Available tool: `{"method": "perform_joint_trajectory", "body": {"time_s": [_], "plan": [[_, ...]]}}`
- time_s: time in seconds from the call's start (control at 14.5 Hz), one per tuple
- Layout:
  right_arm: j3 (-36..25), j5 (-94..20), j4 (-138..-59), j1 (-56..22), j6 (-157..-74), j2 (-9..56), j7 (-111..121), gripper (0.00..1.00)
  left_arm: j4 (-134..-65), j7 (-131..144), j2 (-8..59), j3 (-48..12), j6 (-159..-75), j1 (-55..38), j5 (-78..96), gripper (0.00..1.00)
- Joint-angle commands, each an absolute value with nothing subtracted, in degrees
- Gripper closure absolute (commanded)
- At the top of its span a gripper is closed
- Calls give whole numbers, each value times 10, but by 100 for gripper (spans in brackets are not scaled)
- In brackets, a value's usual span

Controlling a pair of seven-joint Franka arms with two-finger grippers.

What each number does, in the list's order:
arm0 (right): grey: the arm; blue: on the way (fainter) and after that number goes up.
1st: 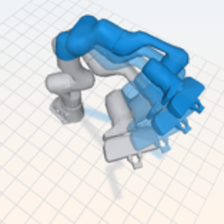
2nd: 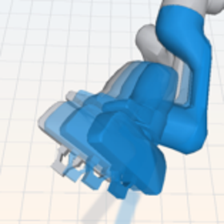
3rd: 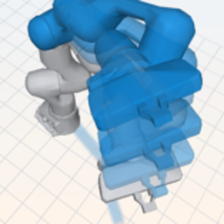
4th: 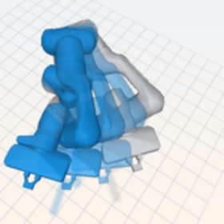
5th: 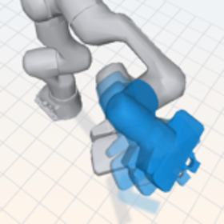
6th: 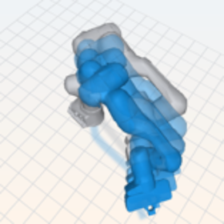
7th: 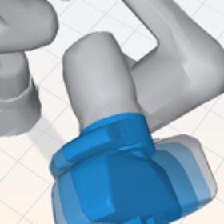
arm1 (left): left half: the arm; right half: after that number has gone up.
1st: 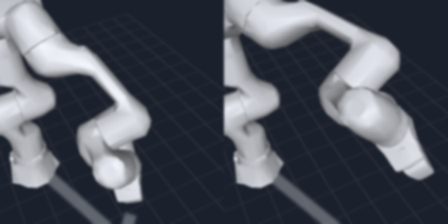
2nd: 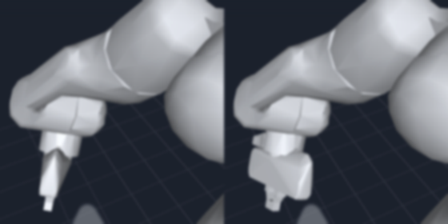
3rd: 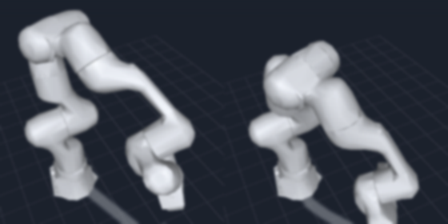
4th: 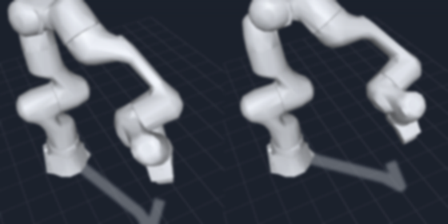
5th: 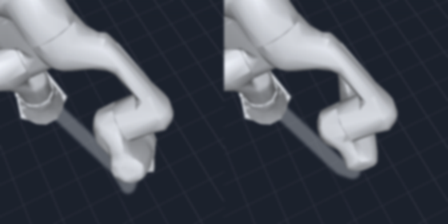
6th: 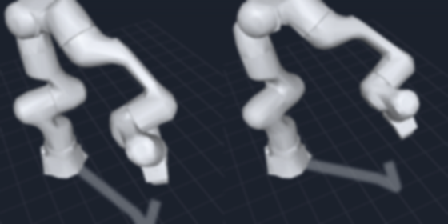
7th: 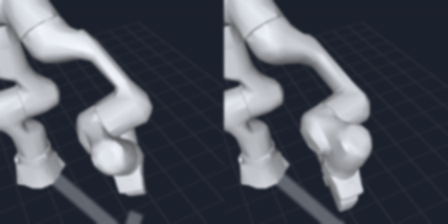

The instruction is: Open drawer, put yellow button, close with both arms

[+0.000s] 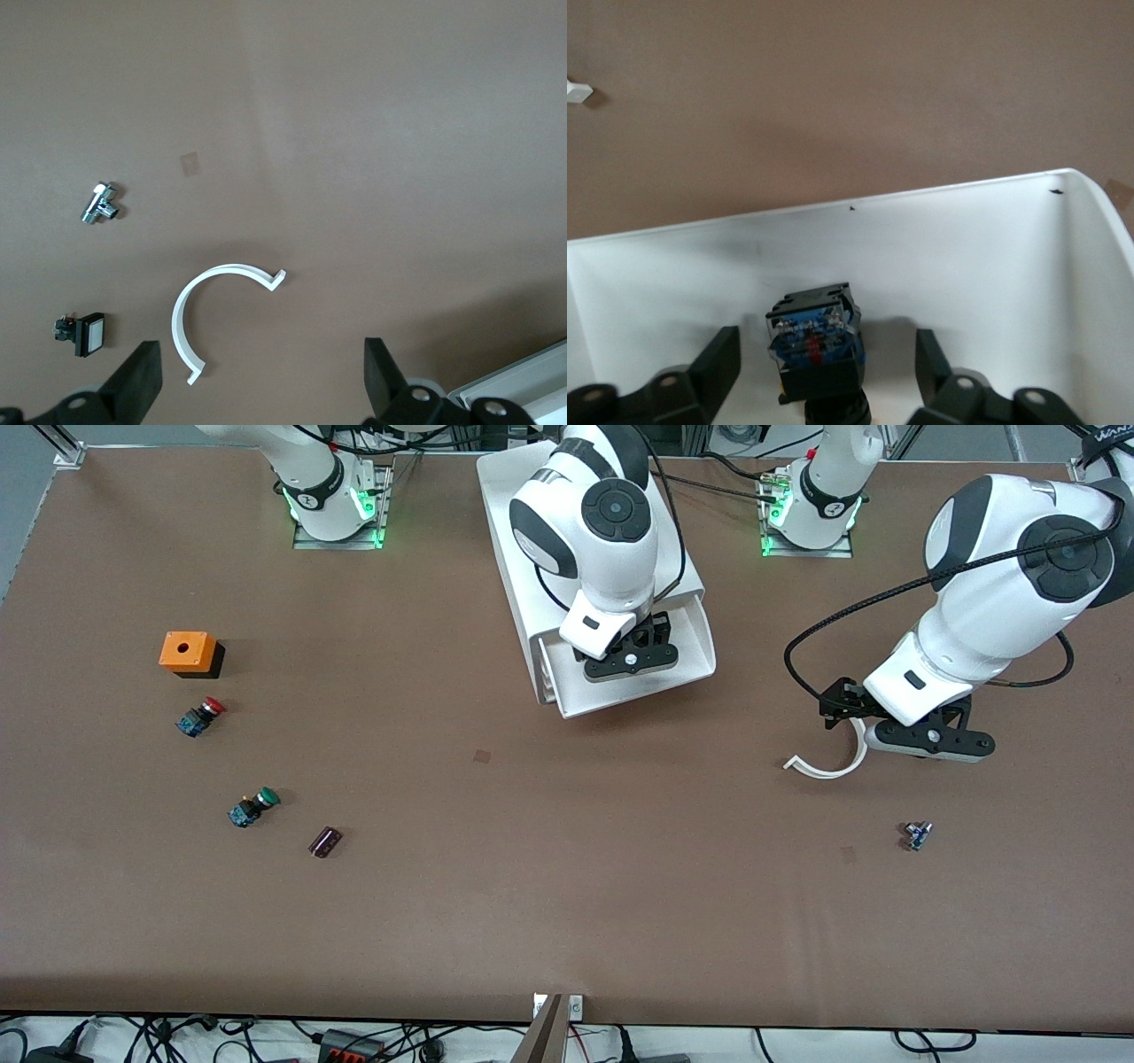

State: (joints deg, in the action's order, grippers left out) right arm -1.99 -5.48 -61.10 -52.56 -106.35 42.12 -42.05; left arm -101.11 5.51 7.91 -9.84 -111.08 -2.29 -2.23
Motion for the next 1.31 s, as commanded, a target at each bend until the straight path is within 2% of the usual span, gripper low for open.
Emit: {"method": "perform_joint_trajectory", "body": {"time_s": [0.0, 0.28, 0.62, 1.04, 1.24], "plan": [[-40, -57, -568, -522, -1037, 421, -457, 0, -1009, 63, 76, -100, -1108, -25, -18, 0], [-96, -55, -548, -507, -1028, 420, -453, 0, -1011, 132, 75, -104, -1102, -37, -17, 0], [-178, -57, -553, -471, -1032, 420, -368, 0, -1010, 227, 83, -164, -1107, -38, -17, 0], [-180, -62, -585, -337, -985, 390, -290, 0, -1008, 351, 129, -249, -1189, -47, -17, 0], [-180, -93, -586, -266, -950, 378, -178, 0, -1007, 378, 156, -263, -1232, -61, -18, 0]]}}
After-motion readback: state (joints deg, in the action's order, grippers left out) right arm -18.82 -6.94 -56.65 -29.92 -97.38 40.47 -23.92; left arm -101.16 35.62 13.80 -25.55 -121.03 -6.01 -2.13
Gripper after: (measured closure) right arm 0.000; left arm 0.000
